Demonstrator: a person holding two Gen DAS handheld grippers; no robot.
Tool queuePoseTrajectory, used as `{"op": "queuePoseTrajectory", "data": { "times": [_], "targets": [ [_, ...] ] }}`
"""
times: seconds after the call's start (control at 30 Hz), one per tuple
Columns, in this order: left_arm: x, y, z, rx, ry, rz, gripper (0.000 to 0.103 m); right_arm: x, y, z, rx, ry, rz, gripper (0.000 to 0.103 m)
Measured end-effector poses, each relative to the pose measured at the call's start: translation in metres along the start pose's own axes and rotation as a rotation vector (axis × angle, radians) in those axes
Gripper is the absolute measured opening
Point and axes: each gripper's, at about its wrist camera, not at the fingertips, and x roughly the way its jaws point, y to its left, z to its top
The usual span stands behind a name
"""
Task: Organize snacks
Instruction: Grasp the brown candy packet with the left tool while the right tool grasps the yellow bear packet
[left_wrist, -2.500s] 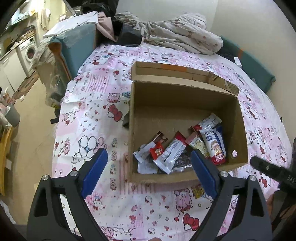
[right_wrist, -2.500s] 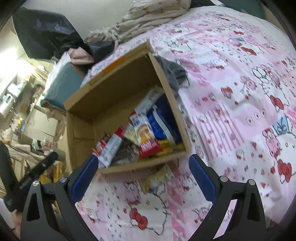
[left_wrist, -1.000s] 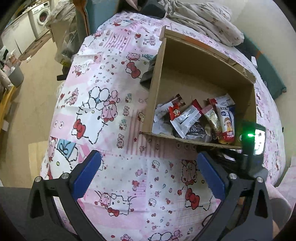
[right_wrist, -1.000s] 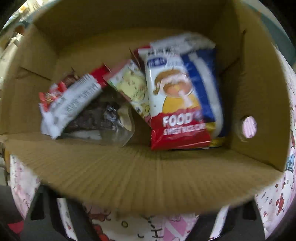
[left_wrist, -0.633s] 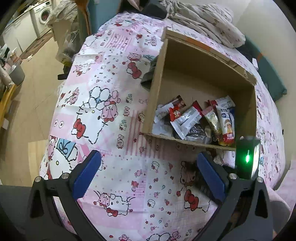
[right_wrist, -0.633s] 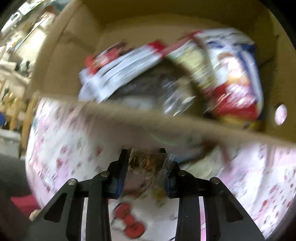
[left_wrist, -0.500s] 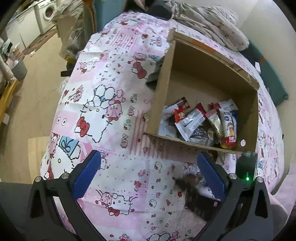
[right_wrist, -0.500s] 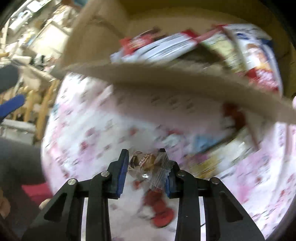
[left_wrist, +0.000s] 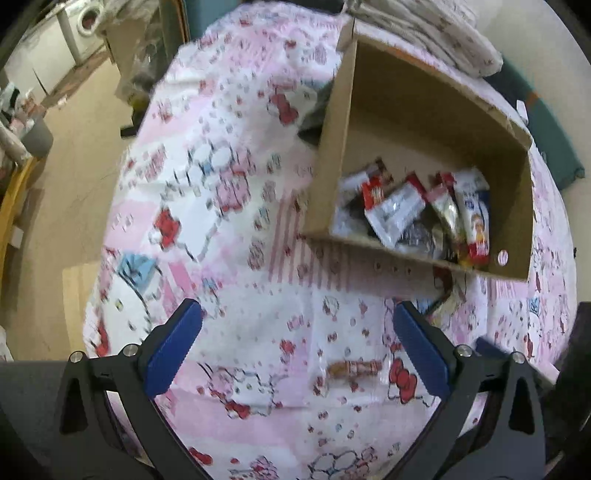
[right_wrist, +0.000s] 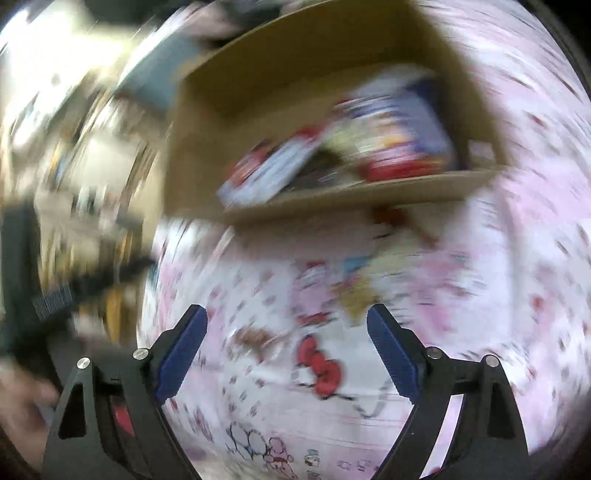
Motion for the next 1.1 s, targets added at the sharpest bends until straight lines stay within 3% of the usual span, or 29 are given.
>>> {"op": "queuePoseTrajectory", "data": {
  "times": [0.07, 0.17, 0.23, 0.3, 0.43, 0.53, 0.73, 0.77, 0.8, 0.97, 1.1],
  "targets": [
    [0.015, -0.011, -0.009, 0.053, 0.077, -0.027, 0.086, -0.012, -0.027, 0.004, 0.138, -0.039, 0.011, 0.091],
    [0.039, -0.043, -0.026, 0.274, 0.191, -0.043, 0.078, -0.018, -0.053, 0.007, 0.257, -0.057, 0.025, 0.091],
    [0.046, -0.057, -0.036, 0.386, 0.189, -0.017, 0.078, -0.016, -0.06, 0.007, 0.299, -0.056, 0.054, 0.091],
    [0.05, -0.063, -0.043, 0.433, 0.192, -0.019, 0.076, -0.016, -0.064, 0.006, 0.327, -0.046, 0.087, 0.091],
    [0.061, -0.074, -0.059, 0.536, 0.284, -0.066, 0.073, -0.013, -0.058, 0.007, 0.306, -0.039, 0.105, 0.091],
    [0.064, -0.079, -0.066, 0.607, 0.257, -0.025, 0.073, -0.014, -0.055, 0.009, 0.282, -0.034, 0.116, 0.091],
    [0.078, -0.091, -0.062, 0.615, 0.242, -0.078, 0.041, -0.014, -0.051, 0.009, 0.268, -0.029, 0.105, 0.091],
    [0.079, -0.095, -0.063, 0.634, 0.244, -0.08, 0.022, -0.014, -0.052, 0.009, 0.271, -0.03, 0.096, 0.091],
    [0.081, -0.097, -0.063, 0.641, 0.252, -0.073, 0.016, -0.015, -0.055, 0.009, 0.278, -0.033, 0.084, 0.091],
    [0.076, -0.086, -0.056, 0.525, 0.287, -0.078, 0.014, -0.007, -0.068, 0.008, 0.319, -0.015, -0.002, 0.088],
    [0.064, -0.067, -0.04, 0.364, 0.268, -0.101, 0.014, 0.017, -0.065, 0.017, 0.299, 0.035, -0.038, 0.061]
  ]
}}
